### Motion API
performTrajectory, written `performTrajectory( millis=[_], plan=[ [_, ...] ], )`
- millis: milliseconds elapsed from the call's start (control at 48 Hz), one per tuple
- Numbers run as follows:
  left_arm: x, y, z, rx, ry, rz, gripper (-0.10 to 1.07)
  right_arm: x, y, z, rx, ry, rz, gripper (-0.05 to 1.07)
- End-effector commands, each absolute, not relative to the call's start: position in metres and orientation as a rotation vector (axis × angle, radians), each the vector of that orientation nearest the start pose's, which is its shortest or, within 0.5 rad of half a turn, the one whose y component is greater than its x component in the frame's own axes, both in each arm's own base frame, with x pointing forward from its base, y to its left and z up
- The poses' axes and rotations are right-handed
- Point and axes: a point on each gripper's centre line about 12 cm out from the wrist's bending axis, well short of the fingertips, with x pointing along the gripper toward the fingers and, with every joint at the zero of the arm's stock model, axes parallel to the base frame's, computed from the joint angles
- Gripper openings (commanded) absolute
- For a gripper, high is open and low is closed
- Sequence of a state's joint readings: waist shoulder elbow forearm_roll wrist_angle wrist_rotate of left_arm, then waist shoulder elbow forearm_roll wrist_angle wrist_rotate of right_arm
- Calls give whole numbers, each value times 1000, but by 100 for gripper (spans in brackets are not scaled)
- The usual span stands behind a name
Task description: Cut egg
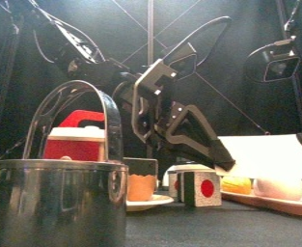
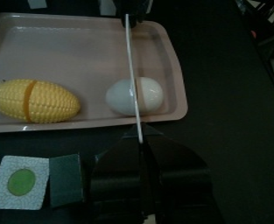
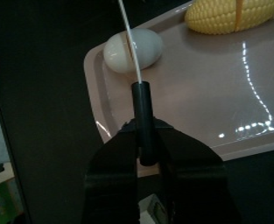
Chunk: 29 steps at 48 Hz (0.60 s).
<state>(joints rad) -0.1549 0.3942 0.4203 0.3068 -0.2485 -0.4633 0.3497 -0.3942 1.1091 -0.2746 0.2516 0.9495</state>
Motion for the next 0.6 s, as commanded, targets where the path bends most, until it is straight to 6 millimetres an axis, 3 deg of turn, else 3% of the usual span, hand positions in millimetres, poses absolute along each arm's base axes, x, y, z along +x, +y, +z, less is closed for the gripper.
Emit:
performTrajectory(
  millis=[0,583],
  plan=[
    [467,-89,101,-130,592,-189,35,221,72,131,439,988,-80,31],
    [467,-89,89,-138,623,-179,35,226,76,119,438,1003,-67,31]
  ],
)
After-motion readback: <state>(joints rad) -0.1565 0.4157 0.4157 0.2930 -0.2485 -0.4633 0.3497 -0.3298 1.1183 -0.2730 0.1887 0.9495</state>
